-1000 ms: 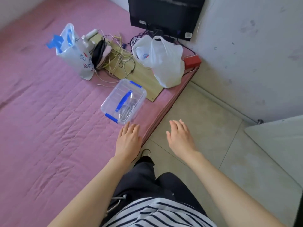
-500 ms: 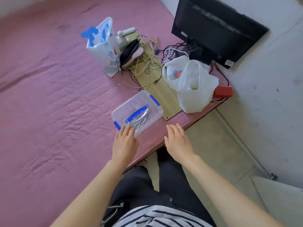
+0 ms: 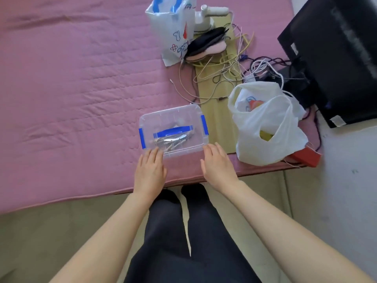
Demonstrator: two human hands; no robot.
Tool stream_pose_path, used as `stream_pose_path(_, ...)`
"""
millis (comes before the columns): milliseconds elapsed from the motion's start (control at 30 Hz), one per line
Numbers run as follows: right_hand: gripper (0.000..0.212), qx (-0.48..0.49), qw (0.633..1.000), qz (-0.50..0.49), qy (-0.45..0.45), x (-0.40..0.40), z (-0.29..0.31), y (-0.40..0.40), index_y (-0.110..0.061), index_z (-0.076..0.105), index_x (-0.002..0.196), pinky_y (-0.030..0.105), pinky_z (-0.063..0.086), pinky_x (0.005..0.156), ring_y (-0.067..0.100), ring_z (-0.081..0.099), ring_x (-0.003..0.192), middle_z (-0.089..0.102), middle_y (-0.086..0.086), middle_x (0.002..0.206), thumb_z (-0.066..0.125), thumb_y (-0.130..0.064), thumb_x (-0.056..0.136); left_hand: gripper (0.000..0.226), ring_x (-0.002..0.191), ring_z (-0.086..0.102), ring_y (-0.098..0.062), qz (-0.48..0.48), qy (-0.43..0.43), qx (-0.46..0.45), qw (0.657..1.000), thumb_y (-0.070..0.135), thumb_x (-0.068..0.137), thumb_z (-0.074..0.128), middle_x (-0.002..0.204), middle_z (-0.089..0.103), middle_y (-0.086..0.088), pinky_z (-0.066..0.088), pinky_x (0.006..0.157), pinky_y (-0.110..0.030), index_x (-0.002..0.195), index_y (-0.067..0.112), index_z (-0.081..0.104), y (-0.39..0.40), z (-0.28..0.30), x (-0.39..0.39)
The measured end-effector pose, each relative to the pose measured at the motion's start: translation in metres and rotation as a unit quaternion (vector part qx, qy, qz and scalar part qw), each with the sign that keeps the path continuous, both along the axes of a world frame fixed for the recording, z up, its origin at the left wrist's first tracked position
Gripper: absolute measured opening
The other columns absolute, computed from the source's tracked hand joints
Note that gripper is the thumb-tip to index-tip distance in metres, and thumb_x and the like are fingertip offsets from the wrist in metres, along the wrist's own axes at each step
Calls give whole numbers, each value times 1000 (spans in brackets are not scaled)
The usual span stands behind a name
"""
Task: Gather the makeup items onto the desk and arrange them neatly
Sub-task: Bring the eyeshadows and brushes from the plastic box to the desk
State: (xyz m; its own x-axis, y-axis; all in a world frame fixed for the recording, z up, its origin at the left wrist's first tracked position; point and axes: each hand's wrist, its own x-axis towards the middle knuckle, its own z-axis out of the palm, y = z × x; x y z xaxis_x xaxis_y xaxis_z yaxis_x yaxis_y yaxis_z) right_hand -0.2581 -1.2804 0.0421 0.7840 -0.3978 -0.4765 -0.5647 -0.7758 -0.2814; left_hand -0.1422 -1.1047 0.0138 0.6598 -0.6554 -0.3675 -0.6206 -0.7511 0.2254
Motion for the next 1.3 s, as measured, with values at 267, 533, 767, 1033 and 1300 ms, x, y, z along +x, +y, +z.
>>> stream_pose_path(267, 50, 23, 999, -42, -12, 37, -70, -53, -2, 32, 143, 39, 26, 114, 30, 30, 137, 39, 13, 145, 43, -19, 97, 52, 133, 39, -38, 145, 15, -10, 989, 7, 89, 55, 142, 45, -24, 31, 112, -50, 138, -4, 43, 2, -69, 30)
stream_pose_path(533, 62, 79, 989, -120, -21, 87, -134, -75, -5, 14, 150, 39, 29, 108, 32, 32, 135, 32, 16, 149, 42, -26, 99, 52, 132, 37, -31, 339, 97, -86, 932, 22, 98, 42, 144, 42, -15, 30, 110, -42, 146, 6, 31, -9, -138, 80)
stream_pose_path(767, 66, 105, 980, -167, -37, 100, -182, -83, -19, 7, 152, 43, 36, 102, 33, 41, 129, 36, 13, 147, 41, -38, 99, 30, 101, 54, -29, 398, 57, -133, 906, 31, 97, 43, 118, 56, -6, 43, 82, -40, 121, 13, 49, -11, -174, 92)
stream_pose_path(1033, 52, 90, 963, -222, -123, 88, -210, -74, -33, 17, 151, 33, 38, 86, 30, 52, 116, 55, 9, 132, 34, -37, 102, 31, 84, 54, -33, 406, 37, -151, 901, 43, 100, 33, 99, 62, -6, 40, 68, -39, 113, 19, 48, -13, -193, 106)
stream_pose_path(1300, 49, 24, 961, -216, -172, 83, -226, -66, -21, 25, 151, 30, 28, 67, 35, 55, 85, 62, 17, 95, 35, -23, 103, 30, 77, 54, -40, 389, -21, -159, 907, 33, 102, 33, 88, 64, -18, 31, 62, -37, 115, 13, 53, -13, -202, 100)
